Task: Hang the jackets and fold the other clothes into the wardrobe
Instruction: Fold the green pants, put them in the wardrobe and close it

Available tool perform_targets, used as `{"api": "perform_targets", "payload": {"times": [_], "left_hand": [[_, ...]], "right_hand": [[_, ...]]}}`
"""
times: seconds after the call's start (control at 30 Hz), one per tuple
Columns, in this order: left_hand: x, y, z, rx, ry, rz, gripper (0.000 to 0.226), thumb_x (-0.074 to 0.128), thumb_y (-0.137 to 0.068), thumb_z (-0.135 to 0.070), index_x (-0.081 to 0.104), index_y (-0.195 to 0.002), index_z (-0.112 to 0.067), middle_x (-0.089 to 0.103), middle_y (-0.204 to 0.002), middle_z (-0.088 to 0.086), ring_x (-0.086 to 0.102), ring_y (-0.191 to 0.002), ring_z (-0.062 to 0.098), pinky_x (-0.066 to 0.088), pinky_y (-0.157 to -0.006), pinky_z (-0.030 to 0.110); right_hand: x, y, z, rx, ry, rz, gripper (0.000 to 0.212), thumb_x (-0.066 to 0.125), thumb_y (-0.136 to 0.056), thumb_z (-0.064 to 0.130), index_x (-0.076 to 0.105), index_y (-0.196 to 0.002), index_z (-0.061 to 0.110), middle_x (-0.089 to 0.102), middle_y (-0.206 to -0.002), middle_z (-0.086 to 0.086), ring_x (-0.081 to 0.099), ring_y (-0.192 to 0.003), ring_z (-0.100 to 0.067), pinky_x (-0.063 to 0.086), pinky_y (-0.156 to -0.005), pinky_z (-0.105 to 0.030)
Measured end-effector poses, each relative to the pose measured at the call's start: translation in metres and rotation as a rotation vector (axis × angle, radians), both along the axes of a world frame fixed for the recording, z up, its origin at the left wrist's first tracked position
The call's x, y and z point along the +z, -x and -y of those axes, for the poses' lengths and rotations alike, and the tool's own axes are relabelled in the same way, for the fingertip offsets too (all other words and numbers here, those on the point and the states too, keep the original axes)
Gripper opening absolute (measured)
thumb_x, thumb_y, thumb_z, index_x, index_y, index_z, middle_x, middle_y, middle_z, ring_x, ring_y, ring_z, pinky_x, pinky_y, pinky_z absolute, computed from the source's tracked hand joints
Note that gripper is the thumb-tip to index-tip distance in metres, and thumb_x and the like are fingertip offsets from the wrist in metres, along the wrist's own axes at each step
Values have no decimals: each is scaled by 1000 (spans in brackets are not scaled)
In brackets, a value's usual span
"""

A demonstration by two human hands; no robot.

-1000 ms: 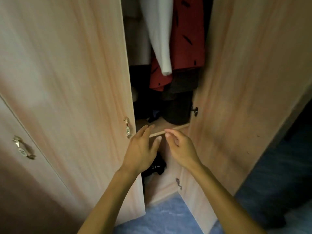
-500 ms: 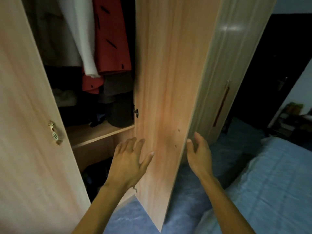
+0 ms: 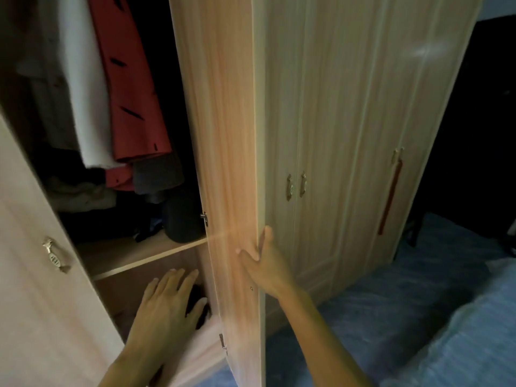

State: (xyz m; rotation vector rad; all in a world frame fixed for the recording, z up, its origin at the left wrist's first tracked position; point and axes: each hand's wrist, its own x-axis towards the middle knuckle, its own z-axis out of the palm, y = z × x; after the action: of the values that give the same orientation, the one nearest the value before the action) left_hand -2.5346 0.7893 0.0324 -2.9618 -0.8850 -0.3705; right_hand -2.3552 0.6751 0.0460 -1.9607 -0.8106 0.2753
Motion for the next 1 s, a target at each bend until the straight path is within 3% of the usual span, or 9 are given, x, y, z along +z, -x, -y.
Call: {"api": "perform_targets", "payload": {"times": [0.1, 0.17, 0.27, 0.4, 0.5, 0.67, 0.8, 0.93, 1.0], "left_hand": [[4, 9, -8, 51, 2, -2, 52, 52, -89, -47, 50, -134, -21, 54, -134, 4, 47, -126, 27, 35, -107, 46], [5, 17, -15, 94, -27, 33, 48, 55, -84, -43, 60, -123, -15, 63, -118, 9, 58, -110, 33, 47, -93, 50], [12, 30, -21, 136, -68, 94, 50, 54, -79, -43, 62, -116, -11, 66, -110, 11, 62, -98, 34, 50, -83, 47], [19, 49, -26, 192, -61, 196, 42, 64, -84, -37, 59, -120, -17, 63, -118, 6, 60, -106, 29, 47, -92, 44], [21, 68, -34, 235, -43, 248, 40, 61, -87, -40, 57, -121, -22, 61, -123, 2, 58, -113, 25, 42, -98, 42], [19, 100, -83, 368, -25, 252, 52, 33, -95, -52, 44, -136, -23, 49, -140, -1, 44, -130, 20, 31, -110, 38], [19, 116, -138, 436, -26, 265, 67, 6, -91, -61, 37, -140, -26, 46, -142, -4, 42, -131, 18, 30, -109, 35], [18, 128, -197, 441, 6, 287, 53, 25, -97, -53, 38, -138, -23, 47, -140, -1, 42, -130, 20, 30, -108, 36], [18, 133, -223, 424, 11, 314, 54, 25, -96, -54, 42, -135, -21, 50, -136, 0, 44, -127, 20, 33, -105, 36]], "right_hand": [[-1, 12, -4, 94, 33, 50, 68, 56, -84, 56, 22, -138, 30, 53, -128, 6, 58, -109, -14, 52, -90, -42], [-2, 25, -10, 130, 44, 105, 77, 56, -85, 55, 17, -144, 25, 46, -136, 5, 53, -117, -15, 49, -95, -38], [-5, 55, -27, 242, 29, 140, 80, 55, -86, 54, 9, -147, 30, 38, -146, 2, 48, -124, -18, 44, -97, -32], [-3, 92, -55, 399, 38, 277, 84, 54, -90, 50, -4, -149, 33, 26, -153, 0, 41, -131, -21, 40, -101, -37], [2, 107, -86, 503, 54, 385, 82, 52, -93, 43, -7, -149, 31, 1, -159, 5, 14, -144, -20, 25, -112, -40], [6, 126, -159, 607, 86, 370, 85, 54, -91, 49, -7, -148, 38, -8, -159, 9, 7, -146, -21, 24, -115, -46], [9, 141, -222, 617, 129, 446, 83, 51, -91, 52, -7, -148, 38, -8, -159, 5, 2, -146, -22, 18, -116, -44], [9, 150, -280, 608, 176, 478, 86, 53, -92, 43, -12, -148, 37, -12, -158, -1, -4, -146, -23, 14, -117, -43], [8, 153, -307, 591, 181, 484, 86, 55, -92, 39, -10, -149, 35, -9, -159, -4, -3, -146, -24, 16, -117, -42]]}}
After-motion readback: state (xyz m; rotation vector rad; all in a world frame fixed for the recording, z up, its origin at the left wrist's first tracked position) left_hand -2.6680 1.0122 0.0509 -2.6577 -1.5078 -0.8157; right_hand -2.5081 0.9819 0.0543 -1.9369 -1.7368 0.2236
